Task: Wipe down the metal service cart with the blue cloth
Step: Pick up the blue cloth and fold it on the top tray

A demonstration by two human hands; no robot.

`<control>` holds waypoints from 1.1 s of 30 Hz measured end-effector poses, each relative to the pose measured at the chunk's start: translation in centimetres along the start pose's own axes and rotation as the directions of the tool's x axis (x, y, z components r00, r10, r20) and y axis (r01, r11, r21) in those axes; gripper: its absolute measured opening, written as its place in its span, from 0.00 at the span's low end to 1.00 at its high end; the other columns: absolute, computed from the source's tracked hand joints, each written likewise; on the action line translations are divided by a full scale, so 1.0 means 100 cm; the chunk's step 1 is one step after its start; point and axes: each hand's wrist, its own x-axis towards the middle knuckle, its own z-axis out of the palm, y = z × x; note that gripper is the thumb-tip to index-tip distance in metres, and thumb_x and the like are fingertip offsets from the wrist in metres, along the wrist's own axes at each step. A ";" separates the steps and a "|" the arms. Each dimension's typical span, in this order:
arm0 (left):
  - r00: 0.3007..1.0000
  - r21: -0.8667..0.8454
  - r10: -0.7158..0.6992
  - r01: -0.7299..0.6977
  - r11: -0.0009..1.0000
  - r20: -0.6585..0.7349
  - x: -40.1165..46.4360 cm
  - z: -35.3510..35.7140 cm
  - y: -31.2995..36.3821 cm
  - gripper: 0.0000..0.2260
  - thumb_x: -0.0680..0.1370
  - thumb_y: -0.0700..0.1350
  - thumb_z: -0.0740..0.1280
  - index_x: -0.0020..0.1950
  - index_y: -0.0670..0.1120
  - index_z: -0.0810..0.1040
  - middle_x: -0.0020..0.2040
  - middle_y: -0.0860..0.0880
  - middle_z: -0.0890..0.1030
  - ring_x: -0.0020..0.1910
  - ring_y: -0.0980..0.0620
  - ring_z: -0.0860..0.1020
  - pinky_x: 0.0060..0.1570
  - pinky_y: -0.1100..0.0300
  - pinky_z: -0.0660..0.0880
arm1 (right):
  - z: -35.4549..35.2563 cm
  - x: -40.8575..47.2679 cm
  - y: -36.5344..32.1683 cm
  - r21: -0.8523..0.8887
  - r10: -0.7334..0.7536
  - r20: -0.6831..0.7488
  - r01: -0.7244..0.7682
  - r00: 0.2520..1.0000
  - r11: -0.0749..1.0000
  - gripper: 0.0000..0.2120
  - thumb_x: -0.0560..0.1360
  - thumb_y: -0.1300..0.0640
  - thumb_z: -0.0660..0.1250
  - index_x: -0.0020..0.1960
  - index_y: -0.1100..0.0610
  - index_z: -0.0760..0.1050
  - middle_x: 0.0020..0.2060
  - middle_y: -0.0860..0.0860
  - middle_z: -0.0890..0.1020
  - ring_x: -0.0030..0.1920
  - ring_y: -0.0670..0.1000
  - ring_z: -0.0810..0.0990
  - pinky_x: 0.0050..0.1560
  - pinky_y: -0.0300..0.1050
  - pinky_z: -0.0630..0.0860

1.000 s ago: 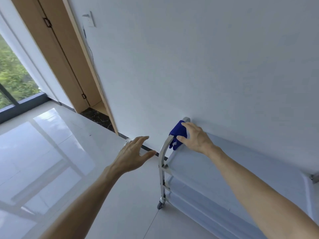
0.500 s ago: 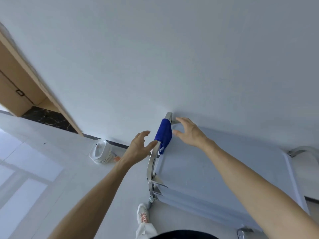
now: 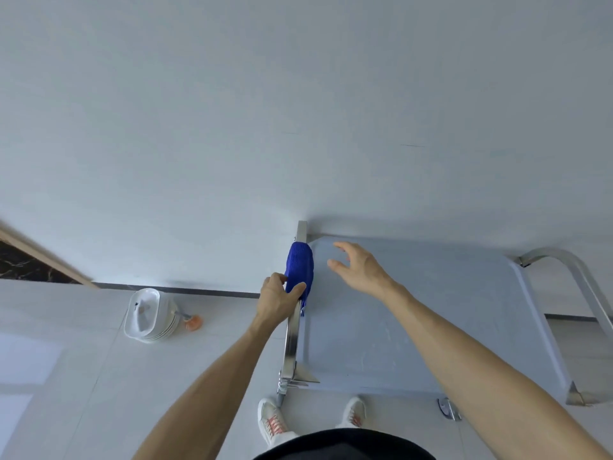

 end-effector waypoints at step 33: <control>0.886 -0.022 0.455 -0.455 0.890 0.092 -0.046 0.028 0.021 0.10 0.81 0.39 0.63 0.54 0.52 0.80 0.43 0.61 0.82 0.44 0.60 0.79 0.42 0.71 0.74 | -0.026 -0.061 0.097 0.380 -0.159 0.057 0.126 0.986 0.916 0.09 0.78 0.60 0.67 0.51 0.45 0.76 0.48 0.42 0.83 0.52 0.45 0.81 0.56 0.36 0.75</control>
